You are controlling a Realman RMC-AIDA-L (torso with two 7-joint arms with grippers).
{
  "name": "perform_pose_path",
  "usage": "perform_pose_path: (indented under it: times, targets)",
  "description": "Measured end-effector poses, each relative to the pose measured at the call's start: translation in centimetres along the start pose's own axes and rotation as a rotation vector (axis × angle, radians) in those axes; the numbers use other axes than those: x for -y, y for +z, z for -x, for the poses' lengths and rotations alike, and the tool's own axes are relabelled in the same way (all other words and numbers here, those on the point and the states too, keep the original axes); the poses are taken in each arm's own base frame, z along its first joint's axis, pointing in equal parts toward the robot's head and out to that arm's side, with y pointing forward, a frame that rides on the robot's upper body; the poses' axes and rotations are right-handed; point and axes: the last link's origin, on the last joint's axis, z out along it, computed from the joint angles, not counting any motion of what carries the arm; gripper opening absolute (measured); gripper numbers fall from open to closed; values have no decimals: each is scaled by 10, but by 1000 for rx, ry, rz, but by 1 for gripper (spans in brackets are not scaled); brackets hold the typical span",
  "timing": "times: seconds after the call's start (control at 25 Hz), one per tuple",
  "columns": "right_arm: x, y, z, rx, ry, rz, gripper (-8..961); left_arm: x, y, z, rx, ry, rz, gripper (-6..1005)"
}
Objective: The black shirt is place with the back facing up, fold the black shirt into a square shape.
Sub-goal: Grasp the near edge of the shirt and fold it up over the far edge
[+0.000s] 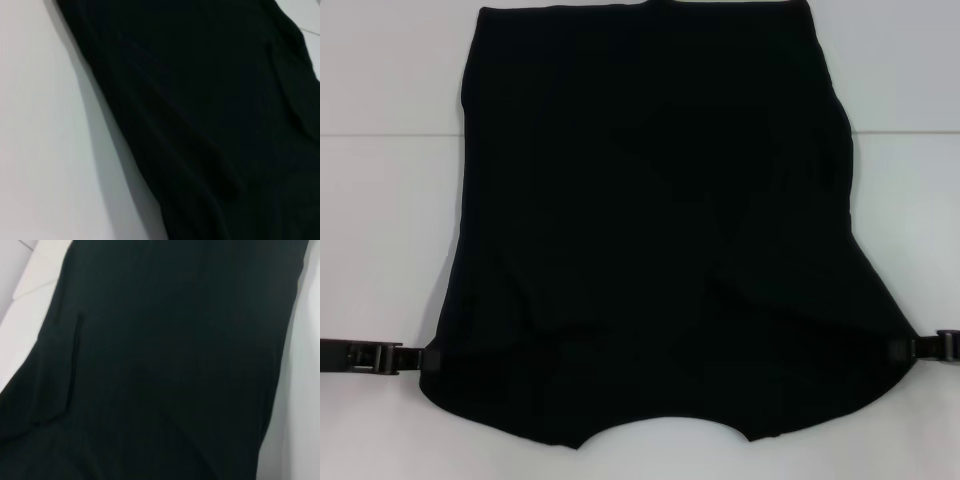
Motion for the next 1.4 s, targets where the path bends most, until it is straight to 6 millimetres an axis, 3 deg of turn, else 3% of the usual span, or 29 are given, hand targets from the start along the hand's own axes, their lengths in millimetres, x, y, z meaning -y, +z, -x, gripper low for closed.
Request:
perform_pose_path:
  times: [0.08,0.32,0.44,0.8,1.04,1.2,1.4]
  targets:
    - [3,-7,-7,16,6,12,35,-1,-4,4,-10,-16,19,60]
    - [13,-35,-29,62,17,47,36,1,-18,21,-44,-53,68,65]
    - [14,-49,-44,72,4,73,36,-8,-23,36,-31,-61,147,67]
    - [14,-69,-85,57,-16,128,35,-30,-28,69,19,-43,326,74]
    - [11,-76,-111,60,-47,164,35,-34,-30,89,25,-61,355,79]
    - [8,-75,-111,65,-54,179,36,-34,-29,88,17,-52,355,82]
    - [-1,-66,-83,136,-97,222,42,-37,-26,61,-11,-5,374,86]
